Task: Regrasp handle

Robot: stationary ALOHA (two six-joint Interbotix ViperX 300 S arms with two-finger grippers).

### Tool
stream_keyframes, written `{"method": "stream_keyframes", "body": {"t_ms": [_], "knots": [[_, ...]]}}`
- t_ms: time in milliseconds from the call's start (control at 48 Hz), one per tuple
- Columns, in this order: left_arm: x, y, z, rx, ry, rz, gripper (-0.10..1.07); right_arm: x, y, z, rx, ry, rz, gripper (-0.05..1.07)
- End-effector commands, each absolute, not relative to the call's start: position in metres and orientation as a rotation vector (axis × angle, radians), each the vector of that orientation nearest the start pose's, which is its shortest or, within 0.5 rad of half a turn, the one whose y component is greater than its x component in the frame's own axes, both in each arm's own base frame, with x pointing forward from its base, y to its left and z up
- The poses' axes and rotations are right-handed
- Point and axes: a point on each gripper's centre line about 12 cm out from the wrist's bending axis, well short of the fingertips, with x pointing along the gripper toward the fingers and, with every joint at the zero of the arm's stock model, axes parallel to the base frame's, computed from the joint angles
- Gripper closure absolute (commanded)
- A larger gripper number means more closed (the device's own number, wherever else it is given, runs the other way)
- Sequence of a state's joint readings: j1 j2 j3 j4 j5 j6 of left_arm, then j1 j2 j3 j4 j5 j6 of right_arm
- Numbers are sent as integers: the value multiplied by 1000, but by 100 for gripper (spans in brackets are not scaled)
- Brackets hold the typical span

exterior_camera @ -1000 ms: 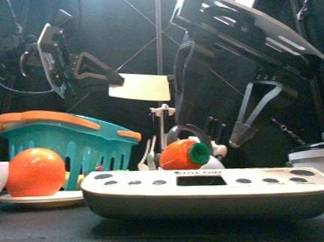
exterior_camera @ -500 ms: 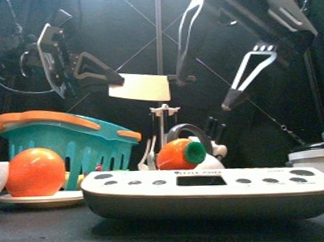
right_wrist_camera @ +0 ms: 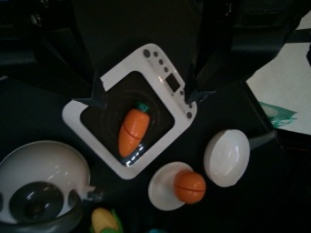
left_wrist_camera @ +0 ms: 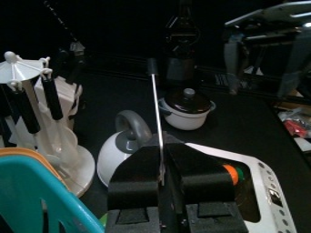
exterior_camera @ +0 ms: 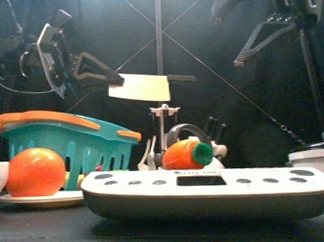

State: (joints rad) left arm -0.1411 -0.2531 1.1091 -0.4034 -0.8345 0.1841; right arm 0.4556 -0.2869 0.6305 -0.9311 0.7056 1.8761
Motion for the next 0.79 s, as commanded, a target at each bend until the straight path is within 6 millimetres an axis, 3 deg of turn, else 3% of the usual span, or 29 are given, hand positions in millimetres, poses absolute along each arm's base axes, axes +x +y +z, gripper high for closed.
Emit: {"method": "stream_keyframes", "body": {"t_ms": [0,312,562,771], "knots": [[297,-10,204,-84,35,145,60,305,71,277,622,515,-404,5],[302,-18,206,-82,41,117,60,262,26,297,450,416,-327,5],[319,-27,205,-78,92,82,60,272,4,302,457,345,-254,5],[316,-28,205,-62,93,64,60,272,-3,295,428,353,-252,5]]}}
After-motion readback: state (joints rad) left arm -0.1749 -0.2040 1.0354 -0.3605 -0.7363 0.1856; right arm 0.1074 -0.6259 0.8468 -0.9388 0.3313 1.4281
